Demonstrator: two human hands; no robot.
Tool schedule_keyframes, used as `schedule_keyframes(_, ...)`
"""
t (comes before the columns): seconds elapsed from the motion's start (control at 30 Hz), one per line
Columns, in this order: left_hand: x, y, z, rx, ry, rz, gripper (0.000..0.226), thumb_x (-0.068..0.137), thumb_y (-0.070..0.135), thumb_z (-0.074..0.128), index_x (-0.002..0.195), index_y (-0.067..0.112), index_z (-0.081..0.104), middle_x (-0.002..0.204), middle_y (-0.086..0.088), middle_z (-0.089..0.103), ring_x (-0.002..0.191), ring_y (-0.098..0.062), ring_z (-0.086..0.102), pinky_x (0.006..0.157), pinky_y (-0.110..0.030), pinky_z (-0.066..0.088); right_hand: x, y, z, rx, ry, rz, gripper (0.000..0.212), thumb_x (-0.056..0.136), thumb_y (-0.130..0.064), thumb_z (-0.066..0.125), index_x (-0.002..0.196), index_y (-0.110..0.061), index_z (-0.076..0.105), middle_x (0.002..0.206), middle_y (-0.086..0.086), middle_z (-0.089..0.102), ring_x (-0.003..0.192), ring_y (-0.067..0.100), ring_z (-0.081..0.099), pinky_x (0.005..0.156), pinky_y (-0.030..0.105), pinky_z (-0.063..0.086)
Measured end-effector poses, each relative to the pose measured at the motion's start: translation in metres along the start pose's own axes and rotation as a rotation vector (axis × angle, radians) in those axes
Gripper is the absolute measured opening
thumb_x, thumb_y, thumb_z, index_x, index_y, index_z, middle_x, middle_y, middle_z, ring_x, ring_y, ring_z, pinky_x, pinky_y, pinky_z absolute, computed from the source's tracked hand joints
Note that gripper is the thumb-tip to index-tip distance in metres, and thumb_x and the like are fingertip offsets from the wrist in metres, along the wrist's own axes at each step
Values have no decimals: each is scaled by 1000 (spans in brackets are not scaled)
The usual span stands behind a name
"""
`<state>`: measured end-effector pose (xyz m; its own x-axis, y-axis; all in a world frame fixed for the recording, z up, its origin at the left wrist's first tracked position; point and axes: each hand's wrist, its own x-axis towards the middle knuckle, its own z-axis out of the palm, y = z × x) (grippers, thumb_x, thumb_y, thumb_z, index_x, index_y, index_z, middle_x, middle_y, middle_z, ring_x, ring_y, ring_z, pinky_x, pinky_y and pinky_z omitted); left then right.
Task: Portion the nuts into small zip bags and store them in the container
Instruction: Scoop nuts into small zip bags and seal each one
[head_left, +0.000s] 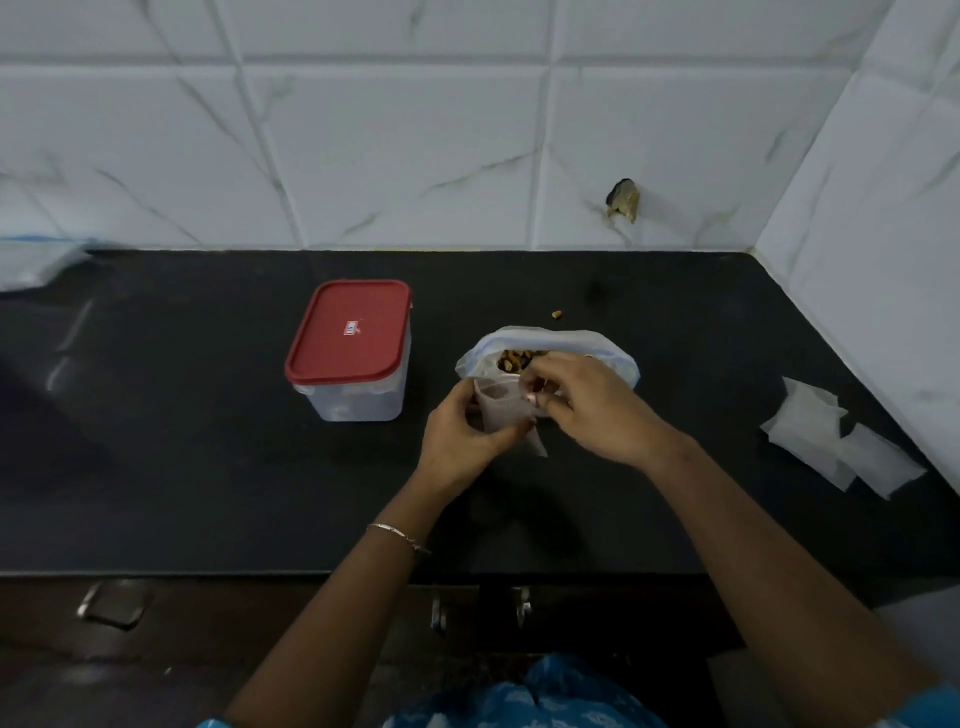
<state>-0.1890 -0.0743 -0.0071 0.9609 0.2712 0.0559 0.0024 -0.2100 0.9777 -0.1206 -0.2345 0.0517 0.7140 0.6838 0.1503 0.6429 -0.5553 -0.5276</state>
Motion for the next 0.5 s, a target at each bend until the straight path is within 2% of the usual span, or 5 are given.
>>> schedule_keyframes(0.07,-1,5,-11,-160,-88,-129,56,66,18,86,110,30,53,113,4,64,106,-13,63,85,-28,54,4,-5,-6,107,-5,11,10,95,-17,58,101,-23,63,93,-14,63,85,2,58,76,26,51)
schedule_keyframes(0.17,-3,12,-26,-284,-193,-210,64,58,18,83,115,21,53,115,-3,63,106,-17,64,80,-26,55,11,-12,-15,188,-40,-13,4,96,-22,56,98,-22,59,89,-12,61,82,3,58,74,24,49)
schedule_keyframes(0.37,-5,19,-42,-333,-270,-189,43,69,14,73,110,18,60,100,5,73,94,-10,69,73,-26,57,20,-23,-23,240,-21,-59,8,92,-17,63,92,-25,62,88,-15,61,82,-2,57,72,13,44)
schedule_keyframes(0.43,-4,17,-44,-286,-249,-194,39,76,8,73,112,16,60,106,1,71,95,-11,69,70,-23,56,21,-24,-21,257,36,-57,18,89,-10,66,92,-27,64,87,-13,63,82,3,59,71,15,47)
schedule_keyframes(0.5,-4,16,-46,-256,-224,-183,41,79,5,73,117,11,60,112,-4,70,97,-12,69,70,-20,54,22,-25,-19,303,104,-24,24,86,-4,68,96,-25,64,84,-6,64,77,13,60,69,24,51)
